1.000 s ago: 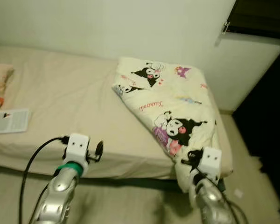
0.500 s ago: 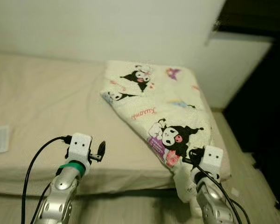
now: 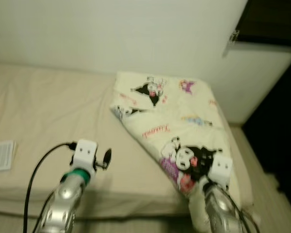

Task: Clean up the room

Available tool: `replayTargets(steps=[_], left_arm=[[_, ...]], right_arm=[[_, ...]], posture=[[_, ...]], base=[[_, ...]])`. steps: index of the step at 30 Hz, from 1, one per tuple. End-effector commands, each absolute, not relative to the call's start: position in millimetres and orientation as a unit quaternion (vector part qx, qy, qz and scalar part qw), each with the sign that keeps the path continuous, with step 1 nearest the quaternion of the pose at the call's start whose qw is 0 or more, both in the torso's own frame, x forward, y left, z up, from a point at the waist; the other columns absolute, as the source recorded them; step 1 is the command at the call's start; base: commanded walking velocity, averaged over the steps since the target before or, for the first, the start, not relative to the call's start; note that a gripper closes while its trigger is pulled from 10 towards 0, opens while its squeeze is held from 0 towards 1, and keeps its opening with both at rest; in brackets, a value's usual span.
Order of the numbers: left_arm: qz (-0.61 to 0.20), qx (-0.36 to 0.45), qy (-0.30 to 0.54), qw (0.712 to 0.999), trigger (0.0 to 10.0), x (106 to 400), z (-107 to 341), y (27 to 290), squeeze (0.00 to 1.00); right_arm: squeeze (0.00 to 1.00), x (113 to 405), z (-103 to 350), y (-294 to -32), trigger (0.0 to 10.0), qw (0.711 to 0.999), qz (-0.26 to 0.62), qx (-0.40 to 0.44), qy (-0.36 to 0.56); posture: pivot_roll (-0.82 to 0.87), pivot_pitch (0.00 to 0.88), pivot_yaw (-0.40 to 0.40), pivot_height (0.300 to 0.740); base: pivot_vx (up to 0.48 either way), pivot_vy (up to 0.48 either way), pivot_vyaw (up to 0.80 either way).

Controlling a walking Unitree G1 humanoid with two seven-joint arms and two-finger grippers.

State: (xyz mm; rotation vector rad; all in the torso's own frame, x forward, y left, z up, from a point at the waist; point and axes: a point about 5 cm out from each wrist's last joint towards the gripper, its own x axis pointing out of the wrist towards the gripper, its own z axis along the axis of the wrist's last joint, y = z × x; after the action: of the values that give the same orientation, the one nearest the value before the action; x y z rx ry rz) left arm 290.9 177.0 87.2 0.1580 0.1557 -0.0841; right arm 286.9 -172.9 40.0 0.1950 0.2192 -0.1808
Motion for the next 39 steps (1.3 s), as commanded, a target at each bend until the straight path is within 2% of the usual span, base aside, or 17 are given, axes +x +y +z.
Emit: replayTargets(steps=[1, 8, 29, 39], left_arm=[[-0.043, 0.078, 0.085, 0.992, 10.0, 289.5, 83.5, 175.6, 0.0], [-0.042, 0.08, 0.085, 0.992, 10.0, 289.4, 83.4, 176.2, 0.0], [-0.025, 0.09, 0.093, 0.991, 10.0, 290.1, 81.3, 177.4, 0.0], [-0.014, 0.075, 0.097, 0.992, 10.0, 289.9, 80.5, 179.5, 0.0]], right_arm=[[0.0, 284.0, 34.6, -174.8, 10.0, 0.984, -0.093, 0.094, 0.121], [0.0, 284.3, 34.4, -174.8, 10.0, 0.984, -0.092, 0.093, 0.122], [0.0, 283.0, 31.8, -176.8, 10.0, 0.983, -0.099, 0.089, 0.129], [0.0, 283.5, 31.7, -177.2, 10.0, 0.983, -0.099, 0.089, 0.129]], posture=[[0.11, 0.0, 0.014, 0.74], [0.11, 0.0, 0.014, 0.74], [0.11, 0.0, 0.014, 0.74], [0.11, 0.0, 0.014, 0.74]], base=[[0.27, 0.0, 0.0], [0.26, 0.0, 0.0], [0.0, 0.0, 0.0], [0.0, -0.322, 0.0]])
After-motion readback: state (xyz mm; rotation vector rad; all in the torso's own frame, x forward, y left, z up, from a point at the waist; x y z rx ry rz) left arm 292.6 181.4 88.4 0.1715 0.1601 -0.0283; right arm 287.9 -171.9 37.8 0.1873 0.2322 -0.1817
